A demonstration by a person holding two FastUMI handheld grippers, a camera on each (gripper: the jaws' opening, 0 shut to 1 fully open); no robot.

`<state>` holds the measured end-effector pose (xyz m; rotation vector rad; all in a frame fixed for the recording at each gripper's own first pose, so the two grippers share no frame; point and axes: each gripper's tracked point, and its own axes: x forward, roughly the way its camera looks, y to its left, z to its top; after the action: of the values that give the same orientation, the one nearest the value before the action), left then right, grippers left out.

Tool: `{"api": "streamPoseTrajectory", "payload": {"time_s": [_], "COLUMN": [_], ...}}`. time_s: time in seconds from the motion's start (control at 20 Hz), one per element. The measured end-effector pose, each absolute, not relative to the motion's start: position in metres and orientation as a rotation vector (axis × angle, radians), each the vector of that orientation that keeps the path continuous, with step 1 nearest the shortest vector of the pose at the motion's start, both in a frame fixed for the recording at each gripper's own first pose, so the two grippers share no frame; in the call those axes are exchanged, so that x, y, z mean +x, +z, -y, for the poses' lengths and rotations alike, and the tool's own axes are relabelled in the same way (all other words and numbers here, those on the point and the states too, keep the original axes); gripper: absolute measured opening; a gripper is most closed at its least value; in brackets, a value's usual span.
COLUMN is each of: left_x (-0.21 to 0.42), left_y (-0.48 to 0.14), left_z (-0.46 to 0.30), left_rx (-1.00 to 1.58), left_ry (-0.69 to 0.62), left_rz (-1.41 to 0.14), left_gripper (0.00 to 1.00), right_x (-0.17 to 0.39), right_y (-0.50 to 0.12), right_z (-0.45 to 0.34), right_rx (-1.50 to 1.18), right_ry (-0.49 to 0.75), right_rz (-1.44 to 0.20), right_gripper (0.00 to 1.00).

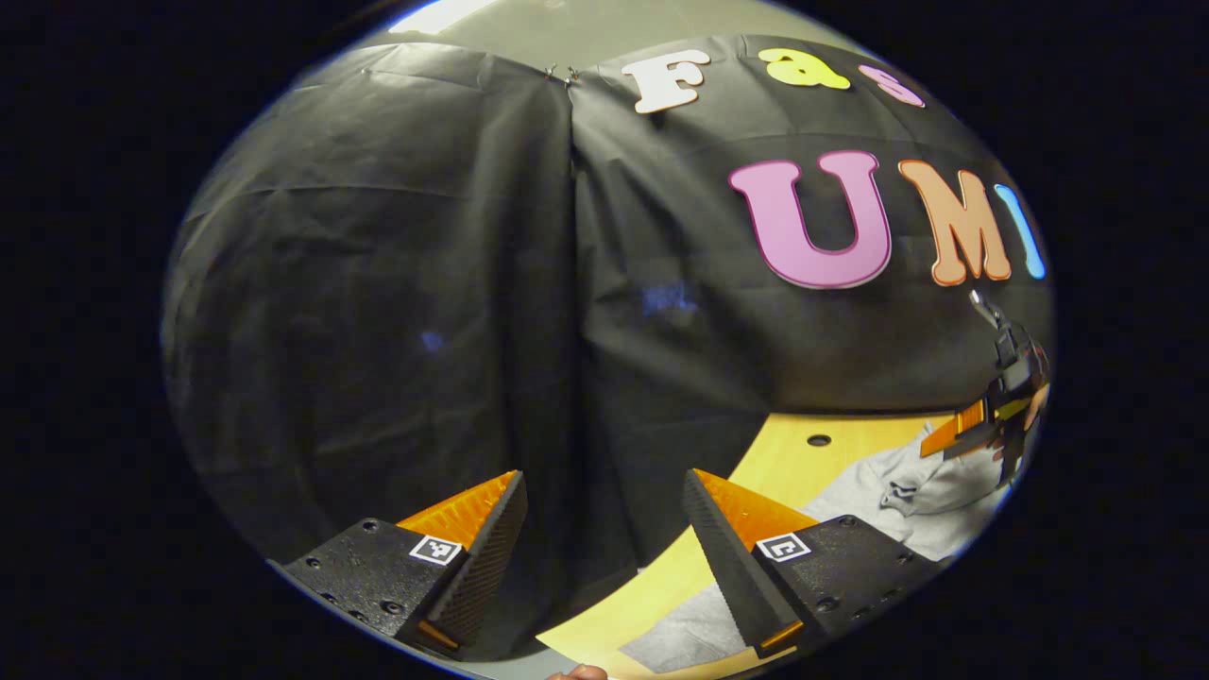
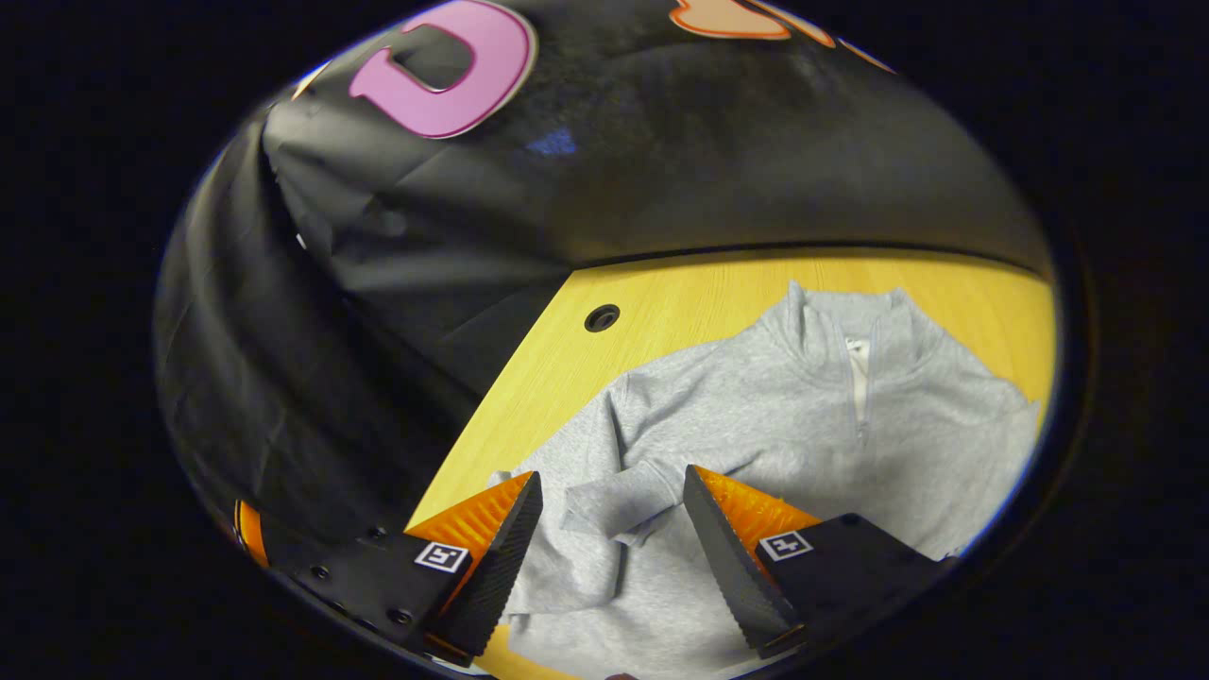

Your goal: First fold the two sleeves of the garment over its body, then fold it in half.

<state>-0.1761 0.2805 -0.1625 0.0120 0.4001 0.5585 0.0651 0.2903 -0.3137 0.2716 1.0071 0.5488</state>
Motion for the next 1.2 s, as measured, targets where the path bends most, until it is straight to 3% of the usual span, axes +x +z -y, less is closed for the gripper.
{"api": "streamPoseTrajectory", "payload": {"time_s": [0.4, 0.7, 1.1, 1.2], "left_x": [-0.202, -0.232, -0.249, -0.253], "left_y": [-0.281, -0.336, -0.372, -0.374], "left_z": [-0.228, -0.208, -0.198, -0.201], "left_rx": [-0.154, -0.261, -0.339, -0.305], "left_ry": [0.389, 0.369, 0.385, 0.398], "left_rz": [-0.692, -0.847, -0.944, -0.974], "left_gripper": [0.97, 0.98, 0.98, 0.94], "right_x": [0.057, 0.053, 0.037, 0.035], "right_y": [-0.253, -0.236, -0.233, -0.231], "right_z": [-0.254, -0.222, -0.185, -0.179], "right_rx": [0.049, 0.033, 0.031, 0.027], "right_ry": [0.589, 0.564, 0.518, 0.512], "right_rz": [-0.742, -0.71, -0.721, -0.713], "right_gripper": [0.96, 0.96, 0.96, 0.96]}}
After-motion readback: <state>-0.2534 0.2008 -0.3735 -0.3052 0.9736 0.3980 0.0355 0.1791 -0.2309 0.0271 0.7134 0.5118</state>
